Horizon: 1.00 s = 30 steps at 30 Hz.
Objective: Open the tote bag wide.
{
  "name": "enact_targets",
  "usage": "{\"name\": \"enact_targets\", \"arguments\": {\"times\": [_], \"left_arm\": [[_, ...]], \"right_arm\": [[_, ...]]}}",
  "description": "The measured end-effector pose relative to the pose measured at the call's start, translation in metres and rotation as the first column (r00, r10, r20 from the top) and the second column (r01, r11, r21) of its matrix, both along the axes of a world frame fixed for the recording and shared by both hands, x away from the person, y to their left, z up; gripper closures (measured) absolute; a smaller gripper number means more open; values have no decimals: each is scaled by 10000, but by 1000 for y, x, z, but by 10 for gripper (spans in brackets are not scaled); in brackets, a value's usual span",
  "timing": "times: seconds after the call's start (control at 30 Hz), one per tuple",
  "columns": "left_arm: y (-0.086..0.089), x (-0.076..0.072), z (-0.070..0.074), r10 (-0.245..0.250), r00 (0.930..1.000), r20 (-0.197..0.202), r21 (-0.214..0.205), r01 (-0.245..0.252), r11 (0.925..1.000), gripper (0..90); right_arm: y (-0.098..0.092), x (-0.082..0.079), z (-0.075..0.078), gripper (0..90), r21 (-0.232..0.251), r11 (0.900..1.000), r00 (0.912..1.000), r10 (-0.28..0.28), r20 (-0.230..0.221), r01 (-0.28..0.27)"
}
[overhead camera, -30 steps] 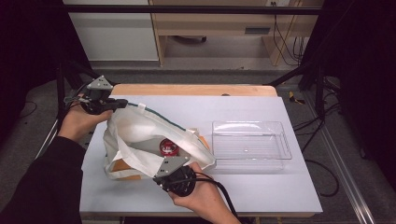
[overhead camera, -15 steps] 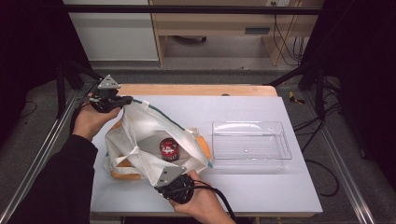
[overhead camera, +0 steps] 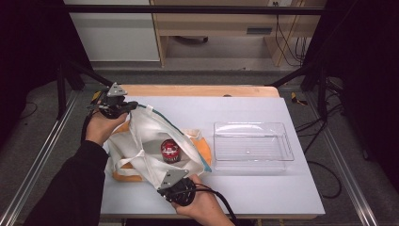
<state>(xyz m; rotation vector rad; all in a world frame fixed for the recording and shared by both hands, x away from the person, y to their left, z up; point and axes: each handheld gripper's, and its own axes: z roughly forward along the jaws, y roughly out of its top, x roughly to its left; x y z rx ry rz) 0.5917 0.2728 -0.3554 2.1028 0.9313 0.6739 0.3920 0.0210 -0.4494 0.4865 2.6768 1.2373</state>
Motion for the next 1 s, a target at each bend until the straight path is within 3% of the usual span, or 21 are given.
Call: {"name": "enact_targets", "arguments": {"times": [0.3,0.63,0.83,1.0], "left_arm": [[-2,5,-15,270,9996,-12,50,-270,9996,897],[-1,8,-29,514,9986,-147,-349,-519,9980,896],[-2,7,-31,640,9977,-212,-288,-646,9975,895],[-4,0,-24,646,9979,57,-231,-644,9977,890]], "right_arm": [[-2,2,-5,894,12,10000,9999,-87,-116,87],[-3,4,-12,894,-33,9998,9993,-212,-304,211],[-4,5,-14,892,36,9997,9990,-239,-379,240],[-4,5,-13,864,113,9995,9985,-295,-462,301]]}}
